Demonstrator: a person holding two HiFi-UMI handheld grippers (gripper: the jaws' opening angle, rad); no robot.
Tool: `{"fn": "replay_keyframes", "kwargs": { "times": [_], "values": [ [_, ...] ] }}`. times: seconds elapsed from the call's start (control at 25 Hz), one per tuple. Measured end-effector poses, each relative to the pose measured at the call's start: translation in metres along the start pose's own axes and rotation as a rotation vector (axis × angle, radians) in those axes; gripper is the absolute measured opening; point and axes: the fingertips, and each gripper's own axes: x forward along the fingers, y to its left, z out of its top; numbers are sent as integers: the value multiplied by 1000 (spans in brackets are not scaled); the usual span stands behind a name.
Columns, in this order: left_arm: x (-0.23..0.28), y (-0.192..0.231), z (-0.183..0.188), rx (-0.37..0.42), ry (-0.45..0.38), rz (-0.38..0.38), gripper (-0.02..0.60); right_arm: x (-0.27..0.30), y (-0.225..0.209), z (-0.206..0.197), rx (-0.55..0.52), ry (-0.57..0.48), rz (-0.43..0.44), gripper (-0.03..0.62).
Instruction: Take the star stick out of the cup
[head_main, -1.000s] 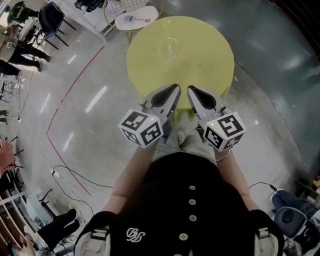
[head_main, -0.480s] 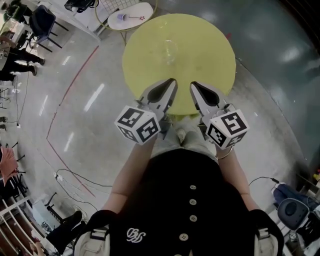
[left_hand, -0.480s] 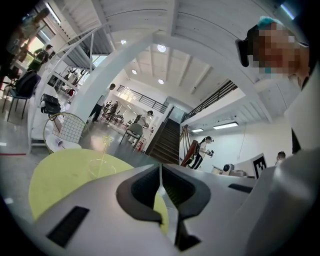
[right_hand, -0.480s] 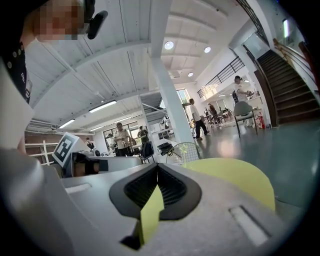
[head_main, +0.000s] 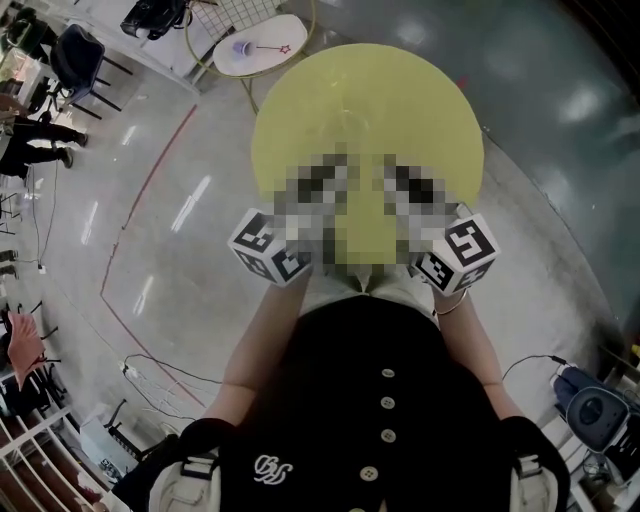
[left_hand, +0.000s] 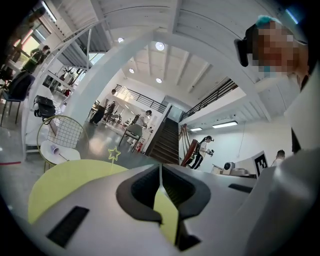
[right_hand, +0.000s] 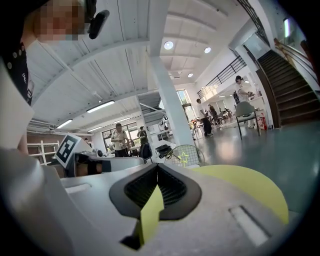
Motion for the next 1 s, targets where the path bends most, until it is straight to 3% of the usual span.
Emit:
{"fn": "replay_keyframes", "kwargs": {
  "times": [0.24,1.0],
  "values": [
    [18,23,14,7,22,-23,23,21,-17,9,14,-1,-45,3],
    [64,91,12,8,151,-32,25,74,-61,-2,85,44,-129,3]
  ]
}}
